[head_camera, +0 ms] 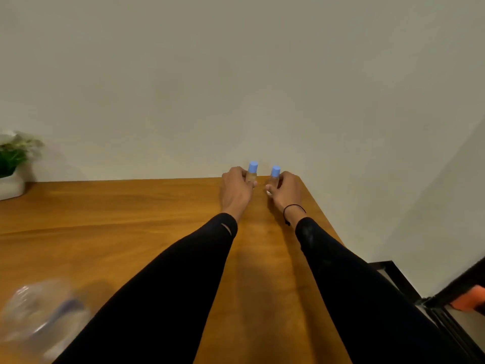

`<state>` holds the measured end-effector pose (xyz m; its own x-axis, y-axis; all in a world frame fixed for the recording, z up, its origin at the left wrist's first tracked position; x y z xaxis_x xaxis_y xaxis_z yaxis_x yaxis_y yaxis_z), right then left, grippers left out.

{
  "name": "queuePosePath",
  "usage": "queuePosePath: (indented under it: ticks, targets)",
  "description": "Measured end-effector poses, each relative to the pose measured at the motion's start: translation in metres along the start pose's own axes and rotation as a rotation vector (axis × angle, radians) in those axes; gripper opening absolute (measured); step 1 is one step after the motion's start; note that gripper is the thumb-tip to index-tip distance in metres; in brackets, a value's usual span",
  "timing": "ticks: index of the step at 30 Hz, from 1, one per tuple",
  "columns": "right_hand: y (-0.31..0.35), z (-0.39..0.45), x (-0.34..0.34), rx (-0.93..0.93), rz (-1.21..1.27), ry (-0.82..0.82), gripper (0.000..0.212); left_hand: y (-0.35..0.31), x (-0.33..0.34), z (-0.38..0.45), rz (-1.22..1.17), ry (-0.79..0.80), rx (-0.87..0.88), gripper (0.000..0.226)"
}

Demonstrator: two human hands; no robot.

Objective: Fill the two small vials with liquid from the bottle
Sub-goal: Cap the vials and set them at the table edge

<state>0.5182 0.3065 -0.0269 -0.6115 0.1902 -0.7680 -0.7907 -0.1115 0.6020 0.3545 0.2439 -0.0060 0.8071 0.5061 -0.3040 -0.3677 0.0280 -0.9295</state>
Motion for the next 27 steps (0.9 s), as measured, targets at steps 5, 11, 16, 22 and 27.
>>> queuePosePath:
  ticks: [5, 11, 16, 22, 27]
  targets:
    - [-0.008, 0.054, 0.03, 0.016, -0.046, -0.096, 0.029, 0.027, 0.03, 0.051, 0.075, -0.073, 0.034, 0.023]
    - [-0.007, 0.066, 0.042, 0.027, -0.066, -0.092, 0.034, 0.036, 0.035, 0.061, 0.127, -0.102, 0.035, 0.027]
    - [-0.006, 0.032, 0.028, 0.111, -0.042, 0.009, 0.042, 0.028, 0.022, 0.029, 0.094, -0.152, -0.099, 0.043]
    - [0.024, -0.085, -0.008, 0.074, 0.147, 0.134, 0.026, -0.004, -0.018, -0.091, -0.126, -0.198, -0.244, 0.026]
    - [0.058, -0.233, -0.054, -0.019, 0.33, 0.184, 0.014, -0.021, -0.1, -0.215, -0.291, -0.161, -0.22, 0.027]
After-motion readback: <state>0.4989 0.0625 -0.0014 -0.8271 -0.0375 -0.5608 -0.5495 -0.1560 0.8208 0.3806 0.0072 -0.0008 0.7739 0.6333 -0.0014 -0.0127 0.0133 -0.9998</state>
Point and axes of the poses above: each hand's wrist, its own z-axis towards the middle knuckle, its own x-axis out of the palm, y = z × x, the point moved 7 cm from there along z, towards the middle knuckle, and after that the axes turned 12 degrees about -z, right-handed, at the moved point
